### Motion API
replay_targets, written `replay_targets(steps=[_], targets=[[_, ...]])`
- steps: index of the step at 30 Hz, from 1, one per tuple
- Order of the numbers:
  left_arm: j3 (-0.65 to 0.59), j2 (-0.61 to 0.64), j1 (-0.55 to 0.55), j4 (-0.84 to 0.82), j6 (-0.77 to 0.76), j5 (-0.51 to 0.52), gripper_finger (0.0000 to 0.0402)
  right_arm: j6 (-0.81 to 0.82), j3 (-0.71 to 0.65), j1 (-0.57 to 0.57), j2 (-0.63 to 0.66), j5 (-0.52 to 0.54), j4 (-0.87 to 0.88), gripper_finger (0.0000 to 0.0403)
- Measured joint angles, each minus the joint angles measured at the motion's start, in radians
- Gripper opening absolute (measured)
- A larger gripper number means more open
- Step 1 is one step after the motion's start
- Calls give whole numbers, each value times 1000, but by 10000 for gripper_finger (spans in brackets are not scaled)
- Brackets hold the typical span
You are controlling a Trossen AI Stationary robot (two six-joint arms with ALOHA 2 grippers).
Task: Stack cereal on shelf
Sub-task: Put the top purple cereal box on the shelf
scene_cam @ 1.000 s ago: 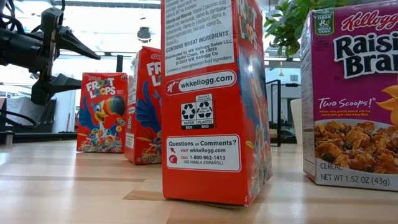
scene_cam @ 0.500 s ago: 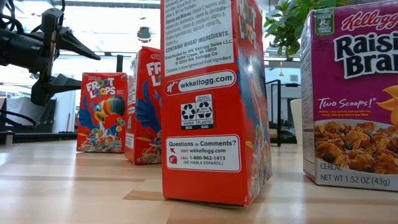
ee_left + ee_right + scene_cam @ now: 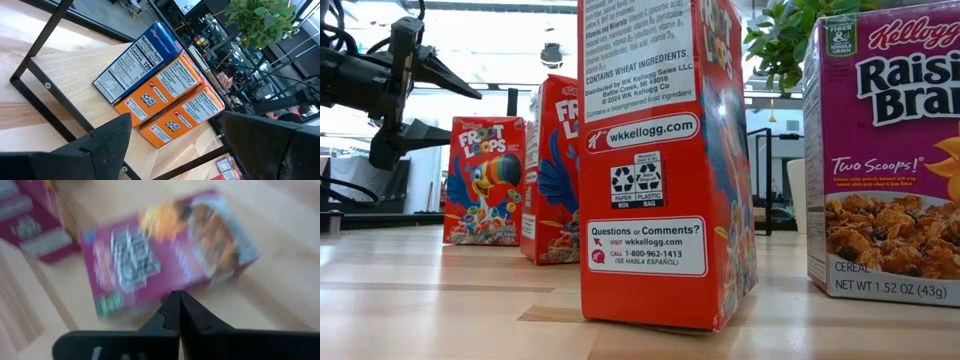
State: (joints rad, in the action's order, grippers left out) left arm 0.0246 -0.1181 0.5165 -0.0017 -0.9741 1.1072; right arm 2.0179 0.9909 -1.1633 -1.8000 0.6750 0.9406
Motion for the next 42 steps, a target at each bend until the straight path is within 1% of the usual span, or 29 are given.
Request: replay_targets(steps=[2, 8, 10, 13, 14, 16, 19, 21, 24, 27, 29, 34, 42], targets=[[0, 0, 0, 0, -1, 0, 300, 1, 0, -1, -16, -46, -39, 10], [0, 0, 0, 0, -2, 0, 300, -7, 3, -7, 5, -49, -17, 24], [0, 0, 0, 0, -6, 0, 300, -7, 26, -1, 35, -15, 39, 26], [0, 0, 0, 0, -11, 0, 300, -13, 69, 0, 79, 111, 119, 19], [0, 0, 0, 0, -10, 0, 300, -14, 71, 2, 83, 132, 141, 14], [0, 0, 0, -1, -4, 5, 300, -30, 67, 9, 76, 131, 156, 8], [0, 0, 0, -3, -5, 17, 300, -55, 68, 23, 46, 133, 125, 9], [0, 0, 0, -3, -6, 18, 300, -55, 68, 30, 17, 122, 100, 20], [0, 0, 0, -3, -6, 18, 300, -55, 68, 38, -27, 68, 42, 32], [0, 0, 0, -4, -6, 25, 300, -54, 69, 28, -58, 16, 0, 30], [0, 0, 0, -4, -6, 25, 300, -41, 70, 14, -68, 10, -15, 21], [0, 0, 0, -4, -8, 25, 300, 51, 70, -32, -81, -3, 9, 8], [0, 0, 0, -4, -17, 25, 300, 80, 92, -72, -82, -78, 53, 31]])
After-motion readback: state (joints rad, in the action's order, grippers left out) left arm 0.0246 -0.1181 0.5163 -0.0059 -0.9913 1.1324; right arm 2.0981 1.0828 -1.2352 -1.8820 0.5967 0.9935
